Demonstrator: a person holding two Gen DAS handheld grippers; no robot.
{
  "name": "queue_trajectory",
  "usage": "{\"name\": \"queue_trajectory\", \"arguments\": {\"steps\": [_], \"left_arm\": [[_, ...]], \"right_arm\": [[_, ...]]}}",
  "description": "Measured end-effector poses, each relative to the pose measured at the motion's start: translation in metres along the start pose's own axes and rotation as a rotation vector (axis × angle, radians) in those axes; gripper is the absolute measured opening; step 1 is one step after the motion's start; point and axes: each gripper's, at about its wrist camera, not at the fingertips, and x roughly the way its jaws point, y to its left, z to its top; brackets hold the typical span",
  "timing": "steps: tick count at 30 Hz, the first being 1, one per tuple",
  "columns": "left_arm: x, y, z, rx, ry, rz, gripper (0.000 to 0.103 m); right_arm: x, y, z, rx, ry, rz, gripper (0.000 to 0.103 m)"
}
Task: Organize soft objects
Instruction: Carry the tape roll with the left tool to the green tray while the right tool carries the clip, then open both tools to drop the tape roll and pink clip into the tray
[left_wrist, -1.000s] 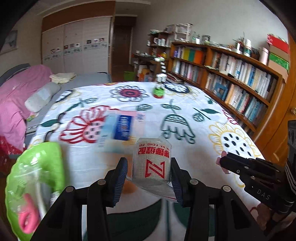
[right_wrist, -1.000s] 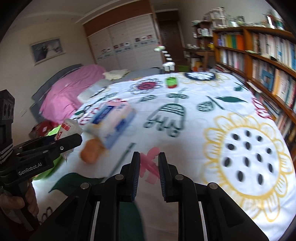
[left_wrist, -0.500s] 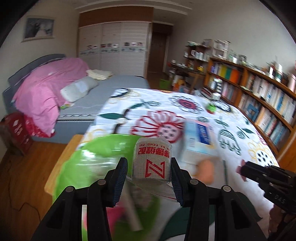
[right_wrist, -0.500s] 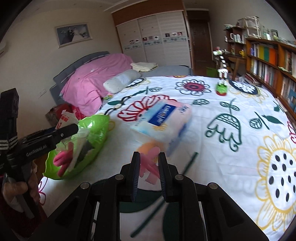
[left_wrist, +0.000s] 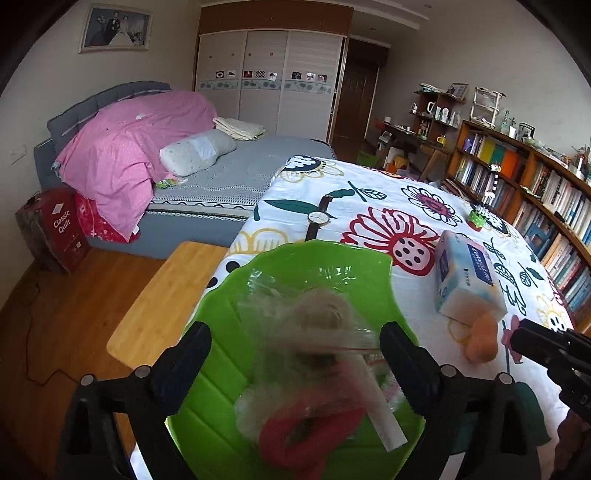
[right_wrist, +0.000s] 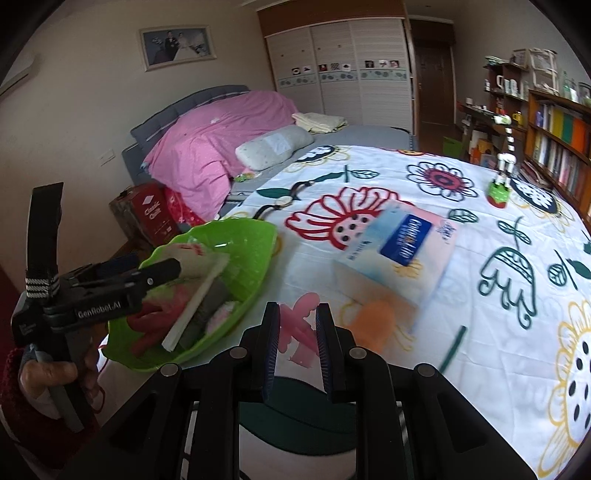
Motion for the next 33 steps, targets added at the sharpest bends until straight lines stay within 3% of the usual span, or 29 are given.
{"name": "queue_trajectory", "arguments": {"steps": [7, 13, 22, 26, 31, 33], "left_arm": [[-0.011, 0.012, 0.0, -0.026, -0.006, -0.025, 0.099], [-0.032, 0.021, 0.003, -0.027, -0.071, 0.012, 0.103], [-0.03, 0.03, -0.001, -0.042, -0.065, 0.042, 0.103], [-0.026, 0.034, -0.002, -0.056, -0.047, 0.046, 0.103], [-0.022, 0.039, -0.005, -0.071, -0.027, 0.063, 0.103], [-0.02, 0.039, -0.007, -0.065, -0.019, 0.091, 0.103]], "right_arm": [[0.023, 0.021, 0.014, -0.028, 0.013, 0.065, 0.02], [0.051, 0.037, 0.025, -0.032, 0.047, 0.12, 0.02], [0.102, 0.055, 0.038, -0.048, 0.098, 0.124, 0.021], [0.115, 0.056, 0.04, -0.045, 0.11, 0.125, 0.032], [0.114, 0.056, 0.034, -0.074, 0.108, 0.115, 0.059], [0.11, 0.053, 0.03, -0.07, 0.105, 0.109, 0.065]]}}
